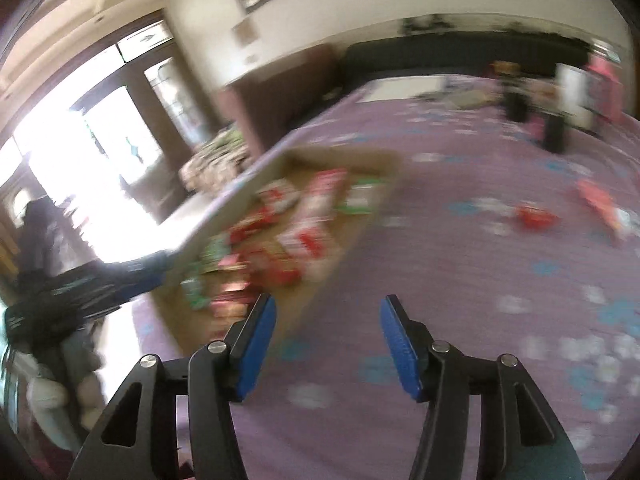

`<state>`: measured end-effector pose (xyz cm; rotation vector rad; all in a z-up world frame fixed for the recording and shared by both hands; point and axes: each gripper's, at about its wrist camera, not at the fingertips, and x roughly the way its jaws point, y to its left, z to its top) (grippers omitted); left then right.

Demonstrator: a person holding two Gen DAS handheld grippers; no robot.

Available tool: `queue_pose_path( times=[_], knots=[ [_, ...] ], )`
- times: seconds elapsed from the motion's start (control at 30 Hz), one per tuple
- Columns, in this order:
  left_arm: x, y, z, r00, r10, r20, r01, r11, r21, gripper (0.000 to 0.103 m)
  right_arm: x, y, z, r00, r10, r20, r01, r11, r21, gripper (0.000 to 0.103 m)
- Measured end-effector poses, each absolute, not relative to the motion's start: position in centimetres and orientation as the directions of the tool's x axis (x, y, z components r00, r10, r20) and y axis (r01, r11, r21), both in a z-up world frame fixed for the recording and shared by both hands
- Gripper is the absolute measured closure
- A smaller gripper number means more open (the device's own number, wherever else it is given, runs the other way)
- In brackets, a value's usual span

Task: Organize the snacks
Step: 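Move both open tools back toward the pink packet on the table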

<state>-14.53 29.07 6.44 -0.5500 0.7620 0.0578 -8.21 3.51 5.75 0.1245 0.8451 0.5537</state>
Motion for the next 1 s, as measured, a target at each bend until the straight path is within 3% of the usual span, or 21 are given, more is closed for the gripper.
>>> queue_pose_path(
  times=[0.2, 0.37, 0.57, 0.73, 1.0],
  knots=[
    [-12.4, 23.5, 6.9, 0.69, -0.254, -0.678, -0.097, 0.896, -0.434, 0.05, -5.6, -6.5, 5.2, 0.605, 0.389, -0.695, -0.197, 0.919, 0.343, 0.046],
    [-10.9, 19.7, 6.5, 0.64, -0.3, -0.708, -0.017, 0.915, -0.403, 0.05, -2.7, -11.4, 5.3, 0.662, 0.263, -0.701, -0.081, 0.956, 0.282, 0.046],
    [-10.1, 17.0, 6.5, 0.601, -0.299, -0.742, 0.02, 0.933, -0.36, 0.05, 2.7, -13.5, 6.1, 0.706, 0.186, -0.683, -0.025, 0.971, 0.238, 0.04],
    [-9.1, 15.1, 6.8, 0.584, -0.258, -0.77, 0.047, 0.957, -0.286, 0.05, 7.4, -12.3, 4.8, 0.715, 0.103, -0.691, -0.028, 0.993, 0.119, 0.037],
    [-3.6, 10.0, 5.4, 0.531, -0.21, -0.821, 0.118, 0.978, -0.174, 0.05, 10.4, -12.9, 1.8, 0.63, 0.222, -0.744, -0.101, 0.974, 0.205, 0.037]
  ],
)
